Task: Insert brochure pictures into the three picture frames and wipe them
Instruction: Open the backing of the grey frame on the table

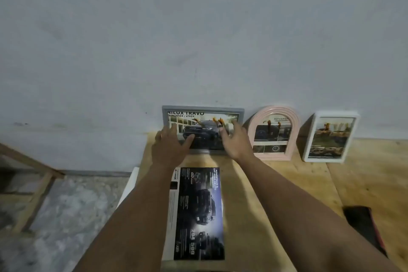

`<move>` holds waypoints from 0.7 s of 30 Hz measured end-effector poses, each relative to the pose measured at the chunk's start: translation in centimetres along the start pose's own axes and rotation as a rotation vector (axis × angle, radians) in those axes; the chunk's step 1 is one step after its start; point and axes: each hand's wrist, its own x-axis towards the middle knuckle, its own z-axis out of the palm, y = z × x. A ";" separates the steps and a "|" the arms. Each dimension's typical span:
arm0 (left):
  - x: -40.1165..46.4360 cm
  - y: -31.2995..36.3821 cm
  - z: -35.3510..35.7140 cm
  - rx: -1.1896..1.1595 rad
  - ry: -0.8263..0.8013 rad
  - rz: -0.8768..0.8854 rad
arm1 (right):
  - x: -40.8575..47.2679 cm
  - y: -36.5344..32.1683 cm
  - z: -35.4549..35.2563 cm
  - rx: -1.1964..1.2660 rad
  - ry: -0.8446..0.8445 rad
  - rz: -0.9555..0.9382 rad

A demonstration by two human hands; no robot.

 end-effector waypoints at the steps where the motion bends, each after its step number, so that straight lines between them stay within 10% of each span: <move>1: 0.7 0.0 0.2 -0.052 -0.001 -0.030 | 0.5 0.3 0.4 0.039 0.022 0.027; 21: 6.6 -0.4 2.0 -0.821 -0.046 -0.451 | 4.2 2.5 2.4 0.331 0.130 0.245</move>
